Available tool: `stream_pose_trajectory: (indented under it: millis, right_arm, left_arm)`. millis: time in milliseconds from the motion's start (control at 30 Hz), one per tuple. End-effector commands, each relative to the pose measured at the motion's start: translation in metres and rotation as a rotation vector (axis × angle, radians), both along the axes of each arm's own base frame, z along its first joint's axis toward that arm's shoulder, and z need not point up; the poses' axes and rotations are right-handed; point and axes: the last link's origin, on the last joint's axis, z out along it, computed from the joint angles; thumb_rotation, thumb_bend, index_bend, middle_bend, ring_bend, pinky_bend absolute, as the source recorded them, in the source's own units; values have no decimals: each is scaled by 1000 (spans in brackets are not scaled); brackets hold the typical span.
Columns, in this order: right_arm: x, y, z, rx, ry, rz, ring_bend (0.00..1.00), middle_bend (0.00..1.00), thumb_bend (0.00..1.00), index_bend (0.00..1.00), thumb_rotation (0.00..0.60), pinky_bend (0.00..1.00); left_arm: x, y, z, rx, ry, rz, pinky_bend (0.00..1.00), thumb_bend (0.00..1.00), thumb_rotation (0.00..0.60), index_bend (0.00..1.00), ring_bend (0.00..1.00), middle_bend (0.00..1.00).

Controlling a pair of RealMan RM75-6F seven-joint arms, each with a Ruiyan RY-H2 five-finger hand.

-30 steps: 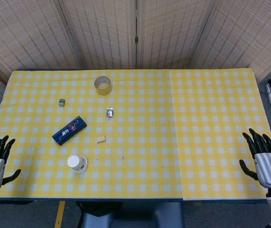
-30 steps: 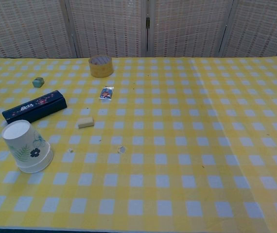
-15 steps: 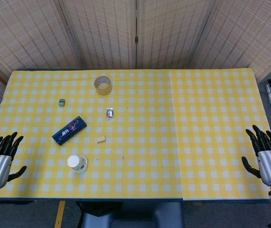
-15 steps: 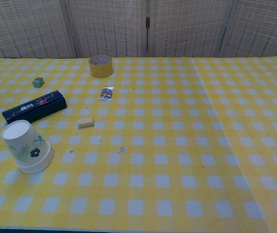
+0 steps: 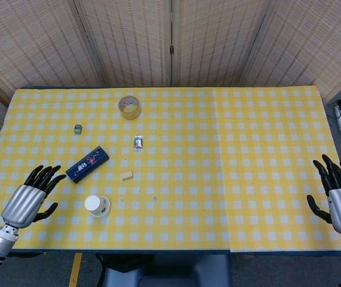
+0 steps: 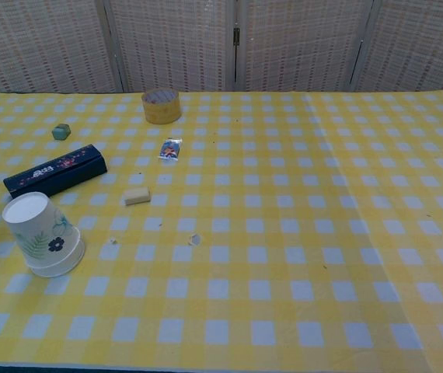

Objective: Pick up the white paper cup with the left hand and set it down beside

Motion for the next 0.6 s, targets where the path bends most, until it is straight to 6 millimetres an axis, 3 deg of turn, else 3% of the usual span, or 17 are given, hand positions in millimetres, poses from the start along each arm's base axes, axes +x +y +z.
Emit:
stream_pose_trajectory:
  millis: [33, 367, 600]
  right_arm:
    - [-1, 1, -2, 1, -12, 10, 103, 0, 396, 0, 600, 0]
    - [-5, 1, -2, 3, -20, 17, 103, 0, 396, 0, 600, 0]
    - [-9, 1, -1, 2, -25, 16, 101, 0, 395, 0, 600, 0]
  left_arm:
    - [11, 3, -13, -80, 50, -44, 36, 393, 600, 168, 84, 79]
    - [34, 14, -33, -210, 219, -62, 0, 386, 600, 118, 17, 33]
    - [48, 19, -42, -260, 205, -47, 0, 388, 600, 133, 16, 32]
